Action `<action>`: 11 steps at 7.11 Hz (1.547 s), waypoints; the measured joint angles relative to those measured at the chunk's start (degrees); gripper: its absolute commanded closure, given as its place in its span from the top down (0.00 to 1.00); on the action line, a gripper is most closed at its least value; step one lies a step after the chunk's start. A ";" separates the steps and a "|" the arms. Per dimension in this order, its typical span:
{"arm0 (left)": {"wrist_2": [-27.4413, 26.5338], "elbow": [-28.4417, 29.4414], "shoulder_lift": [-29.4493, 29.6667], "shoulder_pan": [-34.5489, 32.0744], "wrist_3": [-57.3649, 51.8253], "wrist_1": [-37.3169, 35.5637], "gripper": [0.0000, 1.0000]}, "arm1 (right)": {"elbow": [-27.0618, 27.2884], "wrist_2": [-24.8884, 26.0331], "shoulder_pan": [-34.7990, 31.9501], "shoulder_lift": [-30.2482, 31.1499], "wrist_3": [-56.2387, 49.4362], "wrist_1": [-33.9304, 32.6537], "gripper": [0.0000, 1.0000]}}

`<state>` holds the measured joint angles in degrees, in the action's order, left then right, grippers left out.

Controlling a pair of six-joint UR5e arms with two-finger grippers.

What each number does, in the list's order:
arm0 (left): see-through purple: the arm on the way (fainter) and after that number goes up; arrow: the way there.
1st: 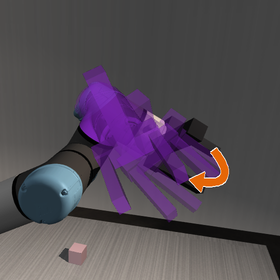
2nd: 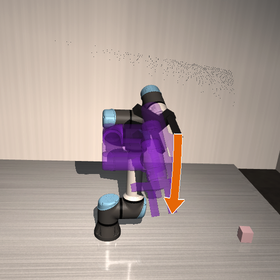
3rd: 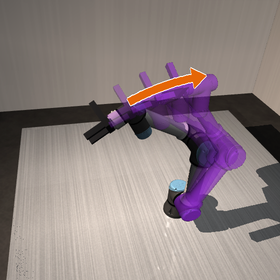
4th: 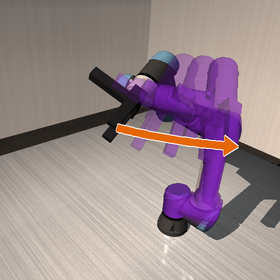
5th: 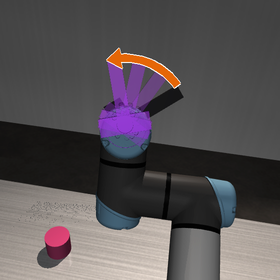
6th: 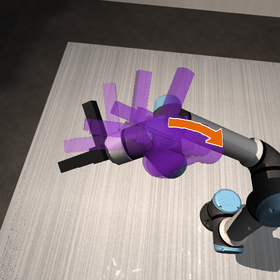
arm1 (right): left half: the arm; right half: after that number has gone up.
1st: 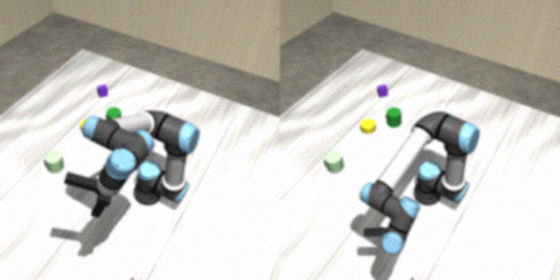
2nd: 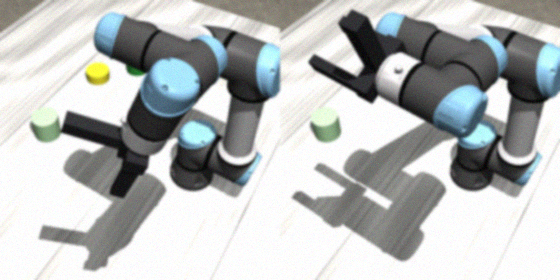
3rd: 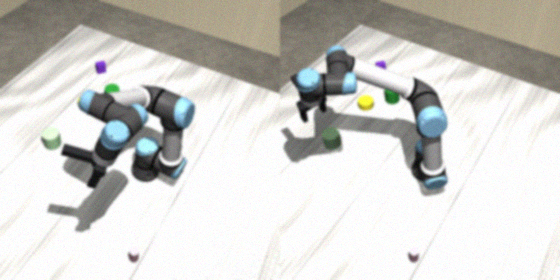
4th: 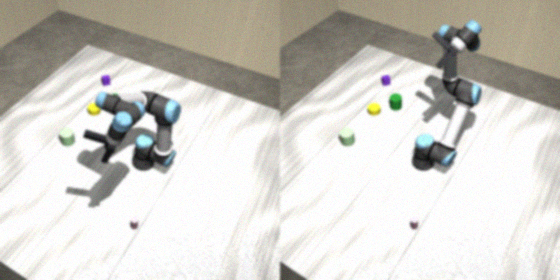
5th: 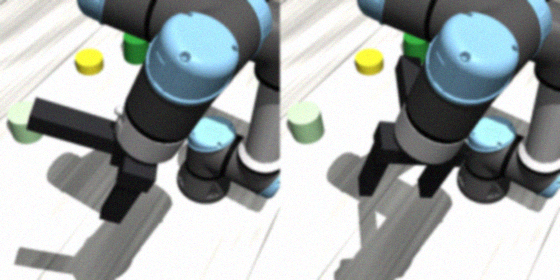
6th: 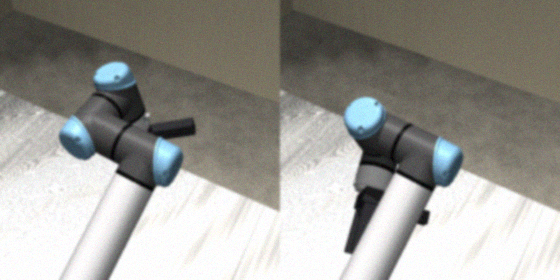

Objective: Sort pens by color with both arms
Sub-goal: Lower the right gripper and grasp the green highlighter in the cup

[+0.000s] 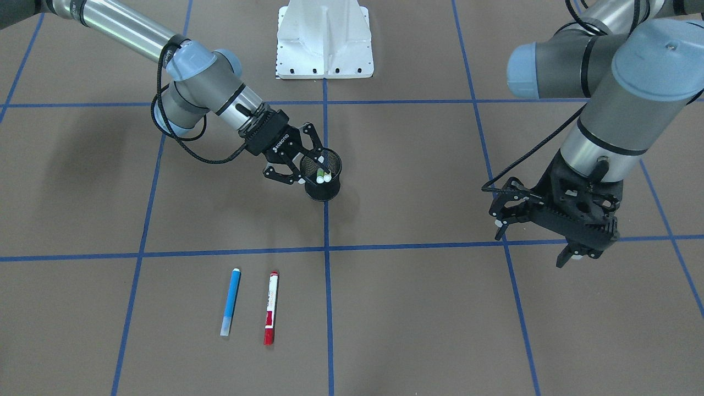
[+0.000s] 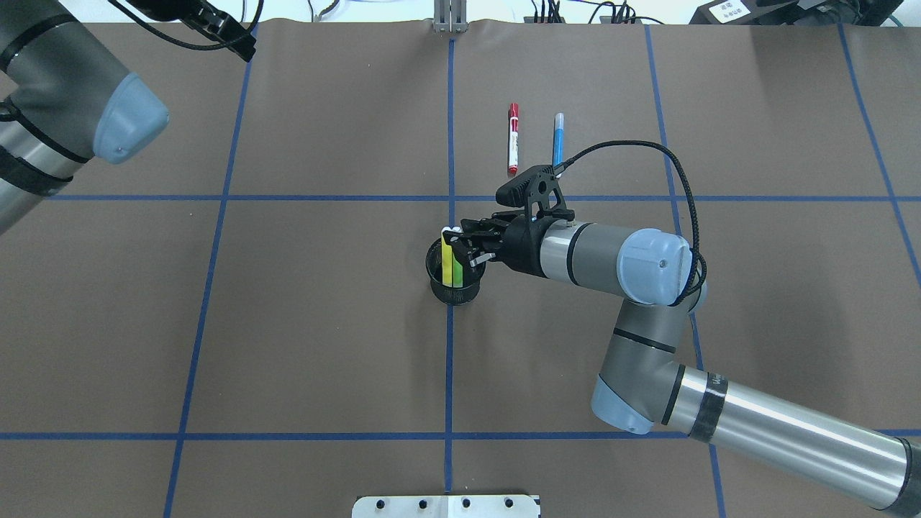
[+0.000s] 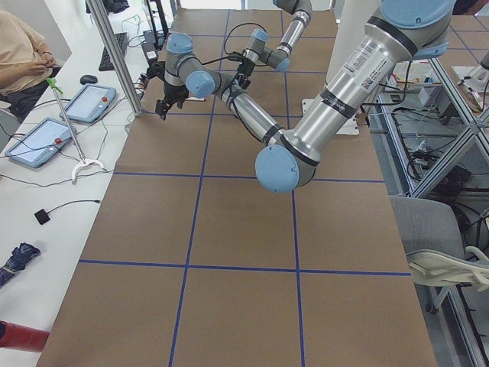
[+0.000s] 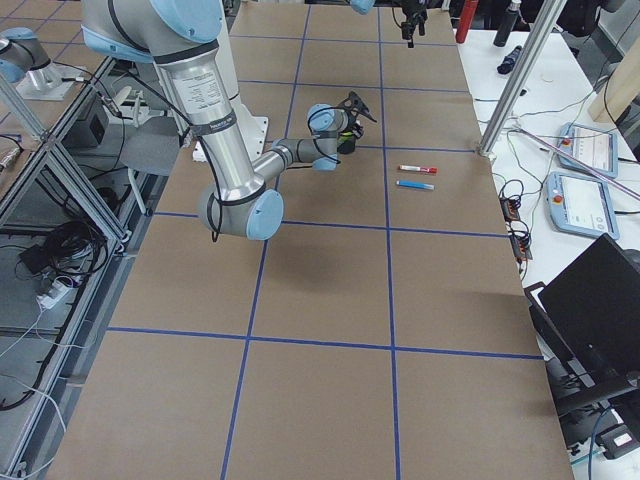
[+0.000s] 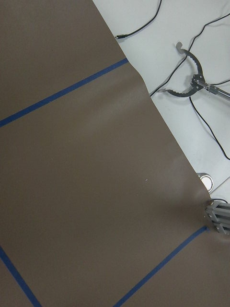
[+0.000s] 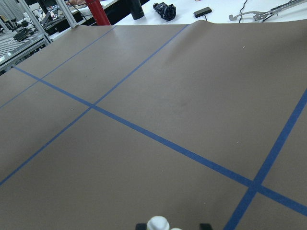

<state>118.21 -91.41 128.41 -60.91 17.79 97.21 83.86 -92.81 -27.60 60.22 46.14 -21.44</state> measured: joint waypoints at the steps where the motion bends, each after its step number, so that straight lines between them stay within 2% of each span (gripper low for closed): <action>1: 0.00 -0.05 0.00 0.05 0.20 0.00 1.00 | 0.02 0.00 0.00 0.07 -0.02 0.00 0.38; 4: 0.00 -0.12 0.00 0.09 0.37 0.00 1.00 | 0.01 -0.02 0.00 0.29 -0.01 0.02 0.35; 5: 0.00 -0.15 0.00 0.09 0.40 0.00 1.00 | 0.04 -0.06 0.00 0.32 0.00 0.06 0.29; 8: 0.00 -0.14 0.00 0.16 0.41 0.00 1.00 | 0.23 -0.09 -0.08 0.34 -0.04 0.16 0.03; 11: 0.00 -0.17 0.01 0.27 0.52 0.02 1.00 | 1.25 -0.03 -0.18 0.31 0.02 0.19 0.00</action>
<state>118.21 -91.57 128.42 -60.64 18.30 97.23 85.11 -92.84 -27.78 60.52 46.16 -21.25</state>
